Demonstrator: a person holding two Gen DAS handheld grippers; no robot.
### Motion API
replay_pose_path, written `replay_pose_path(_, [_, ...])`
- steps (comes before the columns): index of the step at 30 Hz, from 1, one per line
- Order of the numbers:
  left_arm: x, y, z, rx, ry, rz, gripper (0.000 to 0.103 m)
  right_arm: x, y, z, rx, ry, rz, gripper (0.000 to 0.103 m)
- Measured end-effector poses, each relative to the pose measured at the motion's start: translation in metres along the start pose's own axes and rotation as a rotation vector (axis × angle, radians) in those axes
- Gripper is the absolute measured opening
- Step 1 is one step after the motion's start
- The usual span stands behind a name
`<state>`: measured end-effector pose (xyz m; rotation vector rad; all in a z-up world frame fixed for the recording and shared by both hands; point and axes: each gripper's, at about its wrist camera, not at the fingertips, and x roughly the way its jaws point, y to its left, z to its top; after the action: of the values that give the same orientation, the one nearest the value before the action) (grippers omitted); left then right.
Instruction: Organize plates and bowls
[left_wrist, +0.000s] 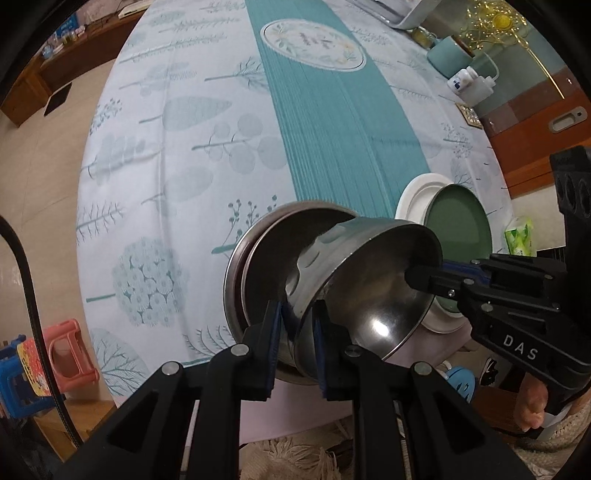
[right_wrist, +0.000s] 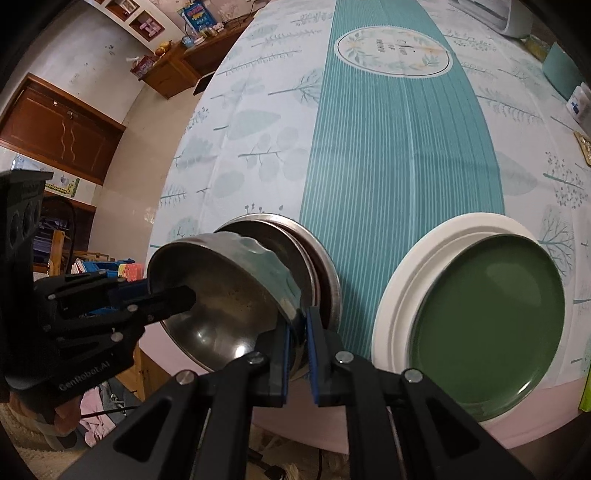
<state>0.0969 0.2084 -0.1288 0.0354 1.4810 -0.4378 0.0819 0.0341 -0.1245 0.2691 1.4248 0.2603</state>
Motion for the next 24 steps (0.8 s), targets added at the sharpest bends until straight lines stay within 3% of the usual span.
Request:
replay_pose_path(6, [0.010, 0.005, 0.000, -0.005, 0.018, 0.021, 0.019, 0.009, 0.007, 0.003, -0.029, 0.019, -0.012, 0.011])
replay_pose_path(10, [0.010, 0.003, -0.001, 0.002, 0.007, 0.038, 0.036, 0.013, 0.010, 0.004, -0.046, 0.019, -0.040, 0.014])
replay_pose_path(16, [-0.001, 0.002, 0.001, 0.029, -0.026, 0.065, 0.038, 0.004, 0.011, 0.007, -0.064, -0.006, -0.043, 0.016])
replay_pose_path(24, [-0.022, 0.004, 0.003, 0.033, -0.091, 0.095, 0.050, -0.006, 0.010, 0.009, -0.087, -0.035, -0.081, 0.016])
